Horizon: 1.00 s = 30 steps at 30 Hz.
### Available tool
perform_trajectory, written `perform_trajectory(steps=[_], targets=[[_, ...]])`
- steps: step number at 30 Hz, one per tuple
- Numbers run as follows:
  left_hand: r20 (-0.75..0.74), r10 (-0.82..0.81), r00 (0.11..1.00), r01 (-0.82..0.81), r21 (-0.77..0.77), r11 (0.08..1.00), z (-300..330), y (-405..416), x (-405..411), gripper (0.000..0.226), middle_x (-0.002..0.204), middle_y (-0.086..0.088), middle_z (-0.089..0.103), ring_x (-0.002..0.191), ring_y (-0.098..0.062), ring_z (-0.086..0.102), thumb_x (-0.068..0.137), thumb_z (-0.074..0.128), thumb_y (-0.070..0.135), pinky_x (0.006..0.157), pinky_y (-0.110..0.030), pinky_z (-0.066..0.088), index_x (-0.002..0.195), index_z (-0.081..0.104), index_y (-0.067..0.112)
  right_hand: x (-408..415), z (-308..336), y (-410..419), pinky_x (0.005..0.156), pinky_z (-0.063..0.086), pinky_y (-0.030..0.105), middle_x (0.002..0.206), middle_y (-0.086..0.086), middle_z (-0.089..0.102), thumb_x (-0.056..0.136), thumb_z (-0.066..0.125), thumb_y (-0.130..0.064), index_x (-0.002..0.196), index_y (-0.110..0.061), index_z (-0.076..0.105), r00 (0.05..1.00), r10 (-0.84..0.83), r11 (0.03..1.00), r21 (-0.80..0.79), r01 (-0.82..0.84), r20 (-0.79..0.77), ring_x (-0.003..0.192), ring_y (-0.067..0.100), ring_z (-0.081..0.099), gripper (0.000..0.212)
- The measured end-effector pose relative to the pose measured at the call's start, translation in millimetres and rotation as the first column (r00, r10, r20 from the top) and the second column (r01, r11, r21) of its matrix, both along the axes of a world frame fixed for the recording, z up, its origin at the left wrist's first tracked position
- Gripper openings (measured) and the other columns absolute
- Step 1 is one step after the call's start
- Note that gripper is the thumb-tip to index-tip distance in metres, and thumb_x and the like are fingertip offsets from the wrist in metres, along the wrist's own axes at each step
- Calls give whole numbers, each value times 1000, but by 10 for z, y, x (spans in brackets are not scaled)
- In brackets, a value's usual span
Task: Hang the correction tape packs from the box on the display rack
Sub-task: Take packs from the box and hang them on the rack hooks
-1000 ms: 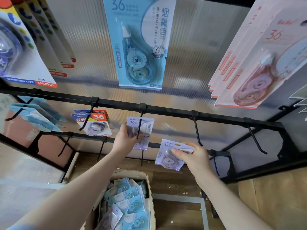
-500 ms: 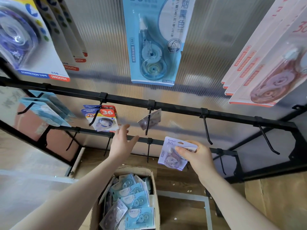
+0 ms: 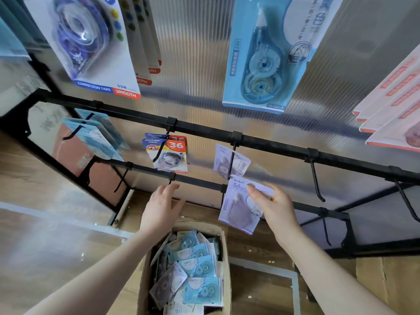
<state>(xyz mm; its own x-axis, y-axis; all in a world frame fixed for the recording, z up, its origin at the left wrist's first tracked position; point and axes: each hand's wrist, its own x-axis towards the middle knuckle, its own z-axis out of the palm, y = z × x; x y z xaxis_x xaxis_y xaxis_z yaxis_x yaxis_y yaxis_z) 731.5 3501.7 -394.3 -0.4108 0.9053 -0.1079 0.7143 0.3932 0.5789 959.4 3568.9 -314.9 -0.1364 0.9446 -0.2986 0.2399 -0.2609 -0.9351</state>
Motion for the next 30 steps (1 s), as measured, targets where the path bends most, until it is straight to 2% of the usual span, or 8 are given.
perform_trajectory(steps=[5,10,16,19,21,25,30], targets=[[21,18,1000,-17,-48,999,-86,-81,-117,47,133,-5,50,122,-23,46,93,57,31,97,-34,41,136,47,16,10,28,-48,52,49,12,78,-13,68,89,62,-22,85,-30,60,998,-1,1000,28,3,-65,73,-4,66,9],[0,19,1000,-19,-44,999,-134,-120,-187,44,130,-5,52,120,-23,47,93,58,31,94,-33,41,133,50,16,32,13,-110,51,48,13,71,-15,70,87,64,-19,81,-26,63,998,-22,999,46,25,-54,70,-2,66,9],[-96,-19,995,19,0,1000,-137,-154,-224,35,117,-8,61,110,-25,54,93,59,27,89,-35,44,124,58,11,-34,-54,-225,54,48,13,80,-9,71,83,69,-18,79,-23,65,1000,8,995,96,-10,17,76,1,66,7],[-182,-63,981,64,0,998,-135,-176,-242,33,111,-11,63,104,-30,57,91,62,26,85,-39,45,119,62,8,-104,-79,-268,58,50,18,82,-12,71,81,70,-23,80,-28,64,998,19,993,119,-26,57,81,3,66,8],[-231,-86,969,87,-7,996,-144,-185,-263,32,108,-12,65,100,-32,59,89,65,25,82,-40,46,116,63,8,-150,-66,-268,57,49,16,84,-13,70,82,70,-25,81,-31,64,996,30,989,141,-42,83,82,1,65,9],[-287,-104,952,107,-4,994,-169,-194,-306,30,98,-13,67,91,-35,62,82,73,21,72,-40,50,107,67,6,-226,-3,-223,52,44,10,87,-15,67,85,65,-26,83,-34,61,996,62,985,160,-72,71,84,-2,62,10],[-313,-127,941,133,-1,991,-204,-214,-325,30,90,-13,66,83,-36,63,78,77,19,68,-39,51,103,68,6,-295,50,-150,50,42,8,83,-22,65,88,61,-23,84,-36,59,997,72,978,196,-72,9,83,-9,61,14]])
